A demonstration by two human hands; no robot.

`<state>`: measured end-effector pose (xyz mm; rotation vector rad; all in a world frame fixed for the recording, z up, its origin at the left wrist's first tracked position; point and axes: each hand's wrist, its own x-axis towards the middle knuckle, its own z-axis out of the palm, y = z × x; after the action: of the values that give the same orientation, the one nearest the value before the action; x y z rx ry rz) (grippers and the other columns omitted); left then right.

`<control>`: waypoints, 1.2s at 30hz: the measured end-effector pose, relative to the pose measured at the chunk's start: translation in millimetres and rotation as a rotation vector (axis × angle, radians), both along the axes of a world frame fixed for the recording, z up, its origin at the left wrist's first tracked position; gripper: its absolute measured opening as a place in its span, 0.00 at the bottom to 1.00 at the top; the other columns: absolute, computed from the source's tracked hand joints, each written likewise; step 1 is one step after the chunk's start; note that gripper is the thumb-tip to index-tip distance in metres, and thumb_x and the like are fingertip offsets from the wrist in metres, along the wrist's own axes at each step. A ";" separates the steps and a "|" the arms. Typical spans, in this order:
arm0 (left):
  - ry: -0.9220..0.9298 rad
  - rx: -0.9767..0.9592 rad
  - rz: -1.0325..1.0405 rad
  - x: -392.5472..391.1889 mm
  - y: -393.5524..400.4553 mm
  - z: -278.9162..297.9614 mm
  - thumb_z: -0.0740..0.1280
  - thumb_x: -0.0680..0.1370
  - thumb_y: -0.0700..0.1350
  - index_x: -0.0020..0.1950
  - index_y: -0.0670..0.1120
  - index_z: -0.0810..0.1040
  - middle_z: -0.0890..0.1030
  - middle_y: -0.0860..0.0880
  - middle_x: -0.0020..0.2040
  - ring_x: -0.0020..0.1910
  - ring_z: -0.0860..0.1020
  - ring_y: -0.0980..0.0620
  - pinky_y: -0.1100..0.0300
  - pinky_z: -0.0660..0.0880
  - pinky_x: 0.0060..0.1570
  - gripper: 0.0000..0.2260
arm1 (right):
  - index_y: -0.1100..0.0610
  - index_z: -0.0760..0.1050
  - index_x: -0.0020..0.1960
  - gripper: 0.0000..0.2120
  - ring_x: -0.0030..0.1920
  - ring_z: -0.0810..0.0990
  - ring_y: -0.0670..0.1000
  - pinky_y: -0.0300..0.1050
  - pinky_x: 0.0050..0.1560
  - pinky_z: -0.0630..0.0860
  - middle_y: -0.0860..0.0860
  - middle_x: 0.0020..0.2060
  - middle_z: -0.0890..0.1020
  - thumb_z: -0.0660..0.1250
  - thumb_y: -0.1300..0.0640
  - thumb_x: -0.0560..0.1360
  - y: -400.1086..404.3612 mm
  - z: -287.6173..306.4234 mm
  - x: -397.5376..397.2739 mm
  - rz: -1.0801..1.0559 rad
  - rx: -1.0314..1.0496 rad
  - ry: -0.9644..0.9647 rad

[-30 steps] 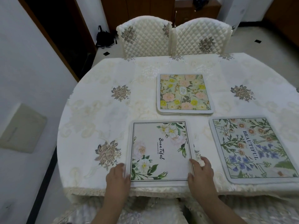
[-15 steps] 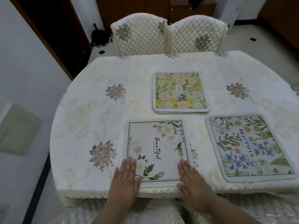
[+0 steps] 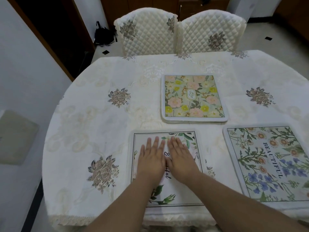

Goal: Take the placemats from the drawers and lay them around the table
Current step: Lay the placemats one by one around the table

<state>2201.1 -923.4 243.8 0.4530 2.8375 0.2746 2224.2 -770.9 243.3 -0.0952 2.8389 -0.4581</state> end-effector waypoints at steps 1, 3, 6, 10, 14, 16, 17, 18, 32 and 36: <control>0.012 0.000 -0.005 -8.4 -0.1 0.2 0.43 0.85 0.55 0.83 0.57 0.41 0.39 0.54 0.83 0.81 0.34 0.50 0.46 0.39 0.79 0.26 | 0.52 0.37 0.81 0.31 0.78 0.31 0.46 0.50 0.79 0.38 0.47 0.79 0.36 0.41 0.41 0.83 0.3 -2.5 -8.2 -0.002 0.012 0.017; 0.053 -0.004 0.008 -21.7 -9.7 -0.3 0.42 0.84 0.59 0.82 0.59 0.41 0.39 0.55 0.83 0.80 0.34 0.52 0.45 0.40 0.79 0.26 | 0.50 0.39 0.81 0.30 0.78 0.33 0.45 0.48 0.78 0.37 0.45 0.80 0.39 0.41 0.41 0.83 7.6 -8.0 -17.0 -0.018 0.041 0.077; 0.087 -0.009 0.107 -27.9 -32.8 -8.7 0.43 0.84 0.61 0.83 0.54 0.42 0.42 0.53 0.83 0.81 0.37 0.52 0.46 0.42 0.80 0.29 | 0.49 0.44 0.82 0.30 0.80 0.39 0.45 0.47 0.79 0.42 0.45 0.81 0.46 0.44 0.42 0.83 27.0 -13.8 -20.9 -0.129 0.055 0.145; 0.080 0.045 0.299 -16.2 -57.7 -15.7 0.44 0.84 0.60 0.83 0.47 0.41 0.43 0.49 0.84 0.82 0.39 0.52 0.49 0.45 0.80 0.32 | 0.53 0.41 0.82 0.33 0.80 0.39 0.45 0.48 0.80 0.44 0.48 0.81 0.44 0.44 0.40 0.82 46.9 -16.3 -14.0 -0.337 0.077 0.123; 0.089 0.048 0.268 2.0 -67.9 -10.6 0.44 0.84 0.56 0.83 0.45 0.40 0.41 0.47 0.83 0.81 0.36 0.51 0.47 0.45 0.80 0.30 | 0.57 0.41 0.81 0.34 0.80 0.40 0.48 0.48 0.80 0.44 0.53 0.81 0.45 0.42 0.41 0.82 45.1 -19.5 0.9 -0.461 0.117 0.118; 0.118 0.047 0.083 8.7 -70.2 -7.4 0.47 0.84 0.54 0.83 0.46 0.42 0.42 0.49 0.83 0.82 0.38 0.50 0.46 0.46 0.80 0.30 | 0.58 0.40 0.81 0.33 0.80 0.37 0.48 0.49 0.80 0.44 0.53 0.81 0.42 0.41 0.42 0.82 37.0 -17.6 11.1 -0.425 0.135 0.118; 0.127 0.042 0.002 12.9 -71.5 -8.0 0.48 0.84 0.53 0.83 0.47 0.44 0.44 0.49 0.84 0.82 0.39 0.50 0.46 0.48 0.80 0.29 | 0.59 0.40 0.81 0.33 0.80 0.37 0.48 0.50 0.80 0.44 0.54 0.81 0.43 0.41 0.43 0.82 31.9 -16.6 18.0 -0.386 0.142 0.133; 0.124 0.039 -0.048 16.6 -73.0 -10.1 0.49 0.84 0.54 0.83 0.47 0.45 0.46 0.50 0.84 0.82 0.40 0.51 0.46 0.50 0.80 0.29 | 0.59 0.41 0.81 0.33 0.80 0.37 0.49 0.51 0.80 0.45 0.54 0.81 0.43 0.41 0.43 0.82 26.5 -16.1 25.9 -0.346 0.145 0.140; -0.338 -0.082 0.210 2.6 -64.0 108.5 0.55 0.80 0.56 0.75 0.49 0.68 0.70 0.47 0.75 0.74 0.67 0.44 0.45 0.64 0.73 0.25 | 0.54 0.54 0.81 0.39 0.78 0.59 0.56 0.54 0.74 0.62 0.55 0.80 0.54 0.55 0.33 0.78 21.9 105.2 10.2 -0.202 0.018 -0.360; -0.263 0.101 0.224 40.1 -68.0 163.6 0.59 0.81 0.54 0.79 0.56 0.63 0.65 0.54 0.79 0.76 0.66 0.51 0.53 0.64 0.74 0.25 | 0.45 0.64 0.76 0.26 0.71 0.69 0.49 0.47 0.67 0.68 0.45 0.75 0.68 0.56 0.38 0.80 -7.8 181.9 31.1 -0.147 -0.119 -0.009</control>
<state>2241.3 -991.4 407.4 0.1056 2.6218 0.4838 2255.3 -778.7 425.3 0.0940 2.8194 -0.6571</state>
